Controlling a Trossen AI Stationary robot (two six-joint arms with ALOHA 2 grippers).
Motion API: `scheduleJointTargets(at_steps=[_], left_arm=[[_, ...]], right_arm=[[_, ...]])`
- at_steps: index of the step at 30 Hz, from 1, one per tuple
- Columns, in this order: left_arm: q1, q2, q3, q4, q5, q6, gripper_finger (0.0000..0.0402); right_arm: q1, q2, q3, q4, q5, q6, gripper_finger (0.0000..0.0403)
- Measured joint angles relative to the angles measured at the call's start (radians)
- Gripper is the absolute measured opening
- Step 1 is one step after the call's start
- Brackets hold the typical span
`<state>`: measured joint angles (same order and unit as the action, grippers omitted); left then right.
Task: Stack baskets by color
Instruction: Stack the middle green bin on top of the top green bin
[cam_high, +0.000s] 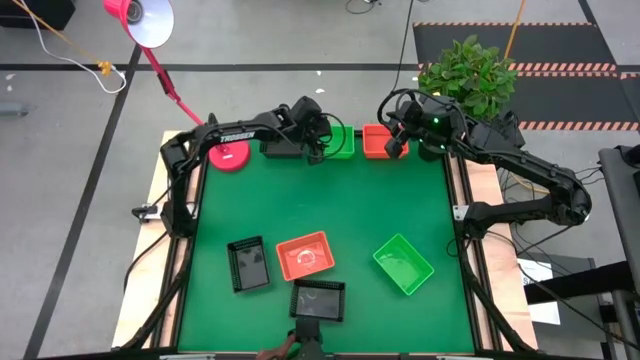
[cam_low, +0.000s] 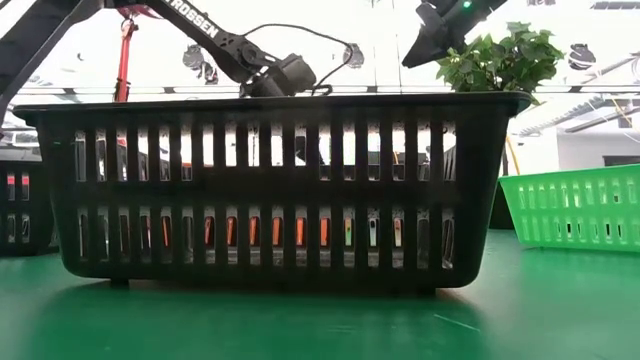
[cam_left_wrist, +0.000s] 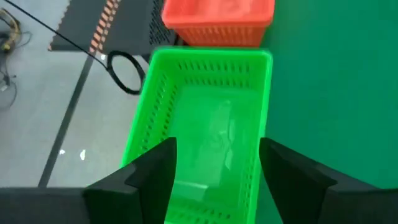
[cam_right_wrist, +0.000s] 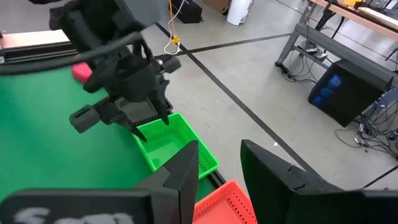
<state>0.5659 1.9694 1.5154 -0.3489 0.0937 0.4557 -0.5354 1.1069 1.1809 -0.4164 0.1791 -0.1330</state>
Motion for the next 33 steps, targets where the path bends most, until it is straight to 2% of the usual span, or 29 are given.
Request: scheduleJointTargets(at_steps=[6,11,18,23,27,33], left_arm=[[-0.01,-0.061,-0.002,-0.166,0.024,-0.088,0.0218],[-0.051,-0.054,-0.005,-0.249,0.07,-0.096,0.0155],[-0.09,0.005,-0.055,-0.104,0.018,-0.074,0.0057],[-0.09,0.041,-0.067,-0.059,-0.031,-0.077,0.0012],[-0.08,0.051,-0.066,-0.021,-0.043,-0.076,0.0006],[-0.068,0.07,-0.066,0.03,-0.043,-0.077,0.003]], right_arm=[[0.001,0.0,0.0,-0.011,-0.001,0.026,0.0116],[0.001,0.0,0.0,-0.024,-0.005,0.06,0.0116],[0.001,0.0,-0.003,-0.022,-0.026,0.065,0.0116],[0.001,0.0,-0.003,-0.022,-0.027,0.065,0.0116],[0.001,0.0,-0.003,-0.022,-0.027,0.061,0.0116],[0.001,0.0,-0.003,-0.023,-0.027,0.037,0.0116]])
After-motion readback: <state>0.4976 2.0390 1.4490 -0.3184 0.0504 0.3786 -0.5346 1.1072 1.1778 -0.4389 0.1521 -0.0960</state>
